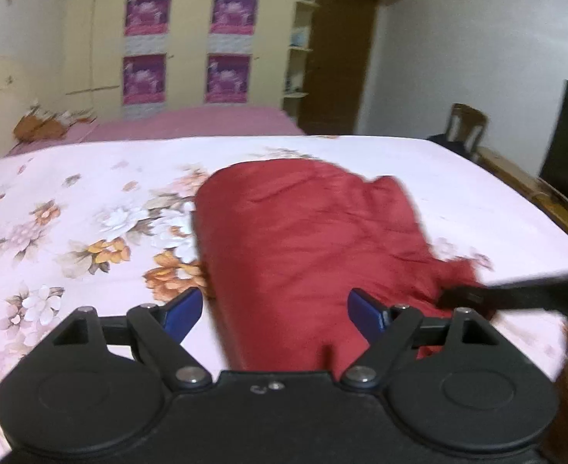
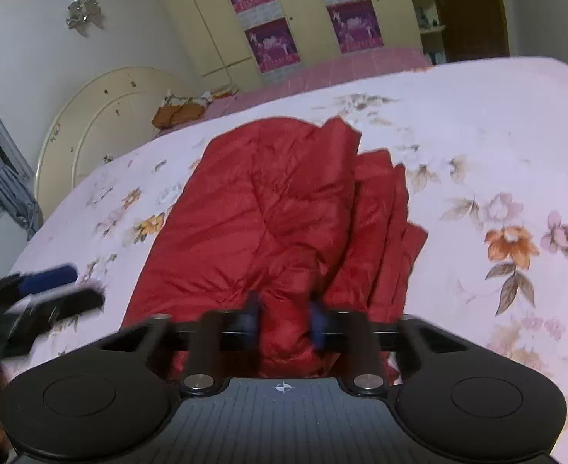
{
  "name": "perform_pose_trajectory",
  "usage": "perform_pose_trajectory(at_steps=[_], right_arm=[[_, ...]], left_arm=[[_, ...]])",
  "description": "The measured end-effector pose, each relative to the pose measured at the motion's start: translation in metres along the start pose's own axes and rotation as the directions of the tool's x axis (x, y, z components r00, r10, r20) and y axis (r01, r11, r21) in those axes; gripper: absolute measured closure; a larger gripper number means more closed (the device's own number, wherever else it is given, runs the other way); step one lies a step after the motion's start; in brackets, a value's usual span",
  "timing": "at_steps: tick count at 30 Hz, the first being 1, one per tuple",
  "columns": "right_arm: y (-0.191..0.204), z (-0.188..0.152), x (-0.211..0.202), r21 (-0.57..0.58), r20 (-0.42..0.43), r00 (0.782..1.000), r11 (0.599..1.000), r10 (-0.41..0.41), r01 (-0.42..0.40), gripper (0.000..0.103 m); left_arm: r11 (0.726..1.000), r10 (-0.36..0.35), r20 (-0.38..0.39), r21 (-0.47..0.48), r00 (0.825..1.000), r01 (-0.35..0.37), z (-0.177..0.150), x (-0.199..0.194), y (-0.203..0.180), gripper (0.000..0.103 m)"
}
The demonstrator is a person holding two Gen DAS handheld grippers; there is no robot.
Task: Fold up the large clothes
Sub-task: 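Open the left tool and release the folded edge onto the bundle, then release the jacket with the right tool and press the bundle with both tools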
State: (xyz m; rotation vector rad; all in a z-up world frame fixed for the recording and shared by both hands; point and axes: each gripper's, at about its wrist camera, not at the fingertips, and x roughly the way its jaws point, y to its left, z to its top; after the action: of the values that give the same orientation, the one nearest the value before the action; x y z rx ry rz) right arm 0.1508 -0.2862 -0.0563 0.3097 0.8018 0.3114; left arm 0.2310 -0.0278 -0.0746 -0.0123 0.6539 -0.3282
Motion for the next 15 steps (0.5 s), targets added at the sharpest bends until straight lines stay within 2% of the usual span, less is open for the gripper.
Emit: perform_pose_trajectory(at_steps=[2, 5, 7, 10, 11, 15], right_arm=[[0.001, -0.002, -0.009, 0.000, 0.019, 1.000, 1.000, 0.015, -0.015, 0.094], [-0.002, -0.009, -0.021, -0.003, 0.020, 1.000, 1.000, 0.007, -0.007, 0.095], [-0.010, -0.018, -0.016, 0.020, -0.020, 0.999, 0.999, -0.025, 0.026, 0.095], [-0.030, -0.033, 0.002, 0.058, -0.070, 0.994, 0.995, -0.081, 0.085, 0.095], [-0.034, -0.036, 0.007, 0.053, -0.074, 0.993, 0.994, -0.096, 0.100, 0.095], [-0.047, -0.039, 0.012, 0.076, -0.103, 0.990, 0.992, -0.093, 0.101, 0.094]], left_arm=[[1.000, 0.010, 0.001, 0.004, 1.000, -0.010, 0.007, 0.019, 0.001, 0.028], [1.000, -0.009, 0.009, 0.011, 1.000, 0.009, 0.012, 0.037, -0.004, 0.028], [0.999, -0.022, 0.007, 0.029, 1.000, 0.022, 0.010, 0.046, -0.011, 0.028], [0.997, -0.046, -0.067, 0.056, 0.997, 0.049, -0.001, 0.074, -0.020, 0.027], [0.997, -0.046, -0.071, 0.052, 0.996, 0.050, -0.004, 0.080, -0.022, 0.027], [0.997, -0.027, -0.072, 0.074, 0.997, 0.032, -0.011, 0.085, -0.028, 0.027]])
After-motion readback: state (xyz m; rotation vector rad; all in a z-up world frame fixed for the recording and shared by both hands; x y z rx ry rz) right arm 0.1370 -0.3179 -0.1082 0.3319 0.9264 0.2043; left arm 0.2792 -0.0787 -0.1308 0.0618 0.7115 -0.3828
